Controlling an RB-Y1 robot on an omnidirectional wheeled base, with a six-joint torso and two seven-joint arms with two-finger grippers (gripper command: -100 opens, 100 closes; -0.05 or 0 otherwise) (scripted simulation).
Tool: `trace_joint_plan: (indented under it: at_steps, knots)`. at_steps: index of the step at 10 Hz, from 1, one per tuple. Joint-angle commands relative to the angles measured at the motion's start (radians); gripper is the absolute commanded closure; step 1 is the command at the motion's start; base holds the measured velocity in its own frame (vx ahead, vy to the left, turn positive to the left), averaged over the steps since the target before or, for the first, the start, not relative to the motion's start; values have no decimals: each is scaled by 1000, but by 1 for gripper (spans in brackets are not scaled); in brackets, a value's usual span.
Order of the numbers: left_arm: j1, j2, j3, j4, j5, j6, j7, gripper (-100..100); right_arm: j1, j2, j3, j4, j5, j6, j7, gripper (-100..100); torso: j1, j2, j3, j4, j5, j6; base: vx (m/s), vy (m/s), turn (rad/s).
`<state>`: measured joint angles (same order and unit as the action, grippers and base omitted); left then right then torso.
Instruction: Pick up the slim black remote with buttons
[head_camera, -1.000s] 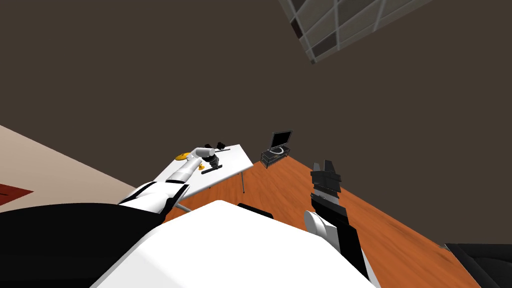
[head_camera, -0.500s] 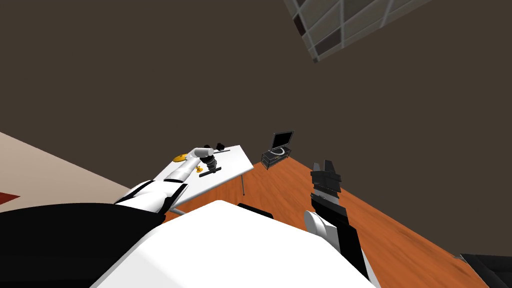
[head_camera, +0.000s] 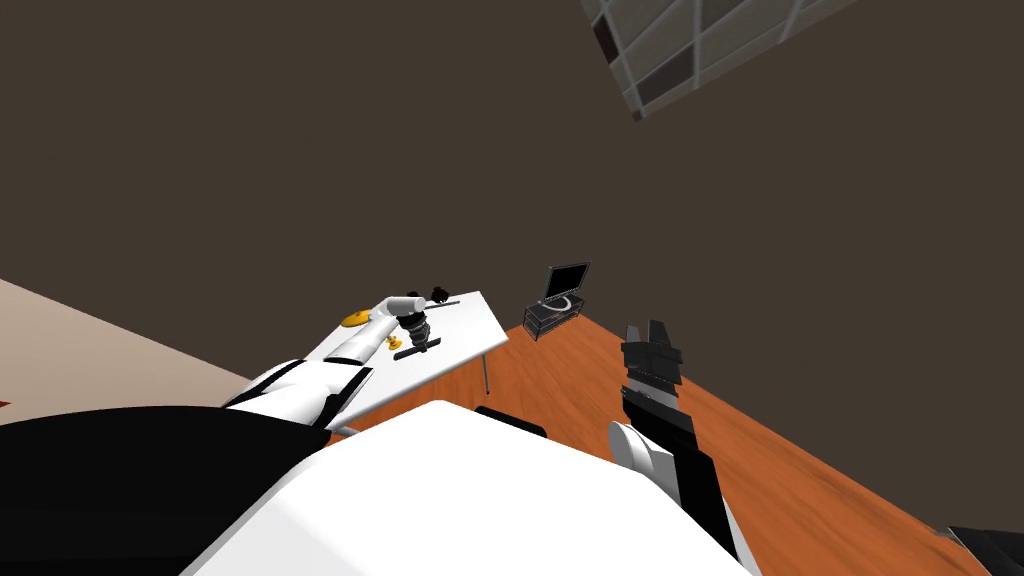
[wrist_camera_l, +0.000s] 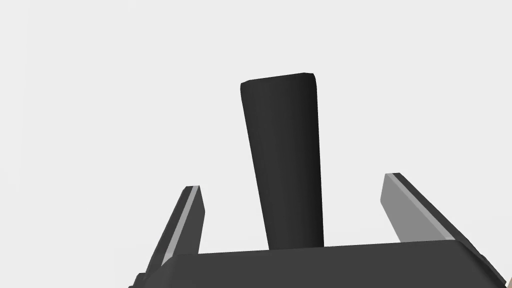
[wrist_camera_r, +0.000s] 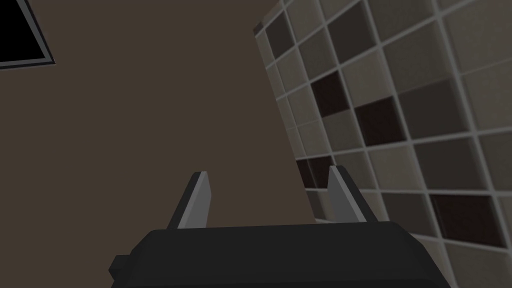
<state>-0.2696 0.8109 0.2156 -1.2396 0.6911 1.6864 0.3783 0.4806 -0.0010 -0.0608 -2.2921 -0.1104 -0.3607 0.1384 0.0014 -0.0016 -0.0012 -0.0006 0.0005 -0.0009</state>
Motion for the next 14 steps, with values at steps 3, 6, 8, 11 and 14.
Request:
trace_joint_plan:
  at_steps: [3, 6, 8, 11, 14]
  knots:
    - [-13, -10, 1, 54, -18, -34, 3, -100, 0, 0, 0, 0, 0, 0, 0, 0, 0, 4, 2, 1, 0, 1, -35, 15, -99]
    - [-27, -20, 2, 108, -36, -68, 6, -100, 0, 0, 0, 0, 0, 0, 0, 0, 1, 7, 4, 2, 0, 0, -68, 24, -116]
    - [-29, -22, 2, 121, -40, -75, 6, -100, 0, 0, 0, 0, 0, 0, 0, 0, 1, 7, 4, 2, 0, 0, -47, 22, -84]
    - [-30, -22, 3, 123, -40, -77, 6, 100, 0, 0, 0, 0, 0, 0, 0, 0, 1, 2, 1, 0, 1, 0, -2, 1, 2]
    - [-30, -22, 3, 123, -40, -77, 7, 0, 0, 0, 0, 0, 0, 0, 0, 0, 2, 1, 0, 0, 2, 0, 0, 0, 0]
